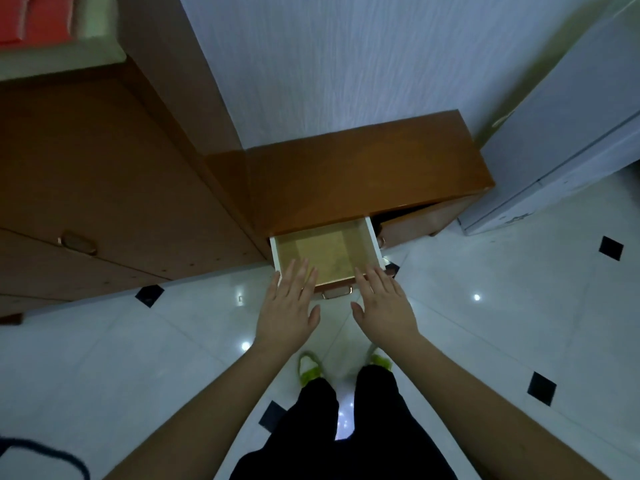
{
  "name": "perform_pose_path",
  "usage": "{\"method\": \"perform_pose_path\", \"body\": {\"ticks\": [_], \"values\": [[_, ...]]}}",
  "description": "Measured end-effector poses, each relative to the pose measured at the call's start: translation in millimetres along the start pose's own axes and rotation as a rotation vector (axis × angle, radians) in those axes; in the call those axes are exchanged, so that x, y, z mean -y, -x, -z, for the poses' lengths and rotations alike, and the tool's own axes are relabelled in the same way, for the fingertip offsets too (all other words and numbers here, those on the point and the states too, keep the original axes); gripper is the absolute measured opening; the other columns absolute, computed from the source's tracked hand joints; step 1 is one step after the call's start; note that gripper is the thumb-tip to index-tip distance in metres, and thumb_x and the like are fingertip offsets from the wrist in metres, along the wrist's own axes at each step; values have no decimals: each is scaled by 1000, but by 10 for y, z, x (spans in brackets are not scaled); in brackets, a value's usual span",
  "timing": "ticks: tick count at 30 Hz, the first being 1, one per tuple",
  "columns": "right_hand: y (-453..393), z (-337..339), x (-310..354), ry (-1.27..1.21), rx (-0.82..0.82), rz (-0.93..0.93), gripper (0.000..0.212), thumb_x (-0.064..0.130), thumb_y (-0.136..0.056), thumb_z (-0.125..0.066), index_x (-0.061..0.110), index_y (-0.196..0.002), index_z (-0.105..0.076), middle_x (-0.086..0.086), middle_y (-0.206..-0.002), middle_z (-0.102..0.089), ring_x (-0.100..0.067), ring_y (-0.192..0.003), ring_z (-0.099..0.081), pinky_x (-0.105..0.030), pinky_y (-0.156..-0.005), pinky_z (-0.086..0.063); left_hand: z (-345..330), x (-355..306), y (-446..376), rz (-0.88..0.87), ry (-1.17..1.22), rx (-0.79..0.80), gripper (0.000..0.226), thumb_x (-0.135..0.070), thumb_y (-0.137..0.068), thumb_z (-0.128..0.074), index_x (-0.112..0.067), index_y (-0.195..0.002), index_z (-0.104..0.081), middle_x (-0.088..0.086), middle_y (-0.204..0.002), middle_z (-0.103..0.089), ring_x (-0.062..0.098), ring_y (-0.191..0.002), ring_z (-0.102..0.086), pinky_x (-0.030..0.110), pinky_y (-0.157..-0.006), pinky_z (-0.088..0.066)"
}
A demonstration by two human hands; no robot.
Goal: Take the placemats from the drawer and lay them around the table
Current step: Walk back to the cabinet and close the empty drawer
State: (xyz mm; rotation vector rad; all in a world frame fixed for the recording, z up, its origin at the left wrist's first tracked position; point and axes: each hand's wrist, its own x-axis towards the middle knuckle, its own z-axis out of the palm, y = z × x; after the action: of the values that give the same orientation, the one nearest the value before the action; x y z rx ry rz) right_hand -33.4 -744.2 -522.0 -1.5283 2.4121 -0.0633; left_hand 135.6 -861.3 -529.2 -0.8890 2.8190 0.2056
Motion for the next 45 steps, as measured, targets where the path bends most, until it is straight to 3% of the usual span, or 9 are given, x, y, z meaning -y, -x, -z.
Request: {"method": "perform_pose_path", "body": {"ticks": [8, 14, 19, 23, 26, 30, 35, 39, 45], "values": [[-518, -587, -436, -29, 76, -22, 66, 31, -88, -65, 7, -145, -42, -15, -148, -45, -32, -139, -40, -43, -114, -30, -504, 337, -455, 73, 19, -44, 70, -37, -91, -52, -9, -152, -34, 12, -158, -33, 31, -146, -30, 47, -118, -19], [-745, -1136, -686, -54, 232, -14, 67, 36, -97, -47, 11, -154, -21, -11, -161, -22, -26, -149, -18, -39, -120, -12, -1168, 270, -550, 173, 48, 101, 68, -40, -92, -36, -7, -151, -35, 13, -158, -34, 31, -146, -29, 47, -118, -19], [-944, -1563, -757, -144, 338, -84, 67, 35, -99, -41, 13, -156, -12, -7, -163, -14, -21, -150, -10, -35, -120, -9, -1687, 150, -661, 211, 185, 126, 67, -38, -90, -35, -2, -146, -42, 16, -148, -48, 32, -137, -43, 48, -111, -38], [-1035, -1831, -790, -449, 392, -332, 68, 27, -97, -49, 11, -155, -16, -9, -160, -23, -23, -146, -24, -36, -119, -24, -1922, 77, -730, 455, 703, 9, 55, -31, -99, -41, -11, -151, -37, 5, -152, -40, 21, -140, -36, 32, -116, -24], [-1098, -1902, -766, -823, 343, -702, 70, 20, -96, -50, 16, -155, -14, -7, -154, -32, -28, -137, -39, -43, -113, -35, -2004, 62, -807, 961, 1204, -34, 42, -20, -103, -49, -18, -145, -47, -4, -140, -46, 14, -127, -45, 32, -114, -32], [-1243, -2042, -775, -1116, 404, -1009, 59, 20, -97, -48, 14, -151, -23, -14, -151, -38, -34, -135, -41, -45, -110, -35, -2145, 120, -891, 1606, 2021, -165, 43, -26, -104, -44, -5, -141, -47, 13, -146, -49, 26, -131, -49, 37, -114, -35], [-1412, -2116, -712, -1583, 321, -1215, 53, 25, -96, -54, 18, -146, -40, 1, -145, -45, -17, -139, -36, -28, -108, -29, -2202, 134, -1048, 1649, 2310, -113, 62, -42, -106, -31, -3, -153, -23, 16, -158, -31, 28, -145, -33, 38, -121, -22], [-1524, -2201, -673, -1834, 172, -1288, 44, 17, -92, -53, 18, -136, -52, 9, -133, -55, -6, -132, -45, -27, -117, -22, -2204, 142, -1258, 1657, 2306, -104, 68, -47, -102, -38, -3, -153, -26, 15, -156, -36, 25, -143, -36, 35, -119, -24], [-1744, -2256, -730, -1989, 89, -1219, 29, 21, -92, -48, 25, -120, -55, 12, -105, -60, -8, -125, -49, -25, -108, -27, -2196, 234, -1494, 1632, 2359, -205, 70, -47, -100, -38, -1, -152, -27, 14, -153, -39, 26, -142, -39, 36, -118, -25]]}}
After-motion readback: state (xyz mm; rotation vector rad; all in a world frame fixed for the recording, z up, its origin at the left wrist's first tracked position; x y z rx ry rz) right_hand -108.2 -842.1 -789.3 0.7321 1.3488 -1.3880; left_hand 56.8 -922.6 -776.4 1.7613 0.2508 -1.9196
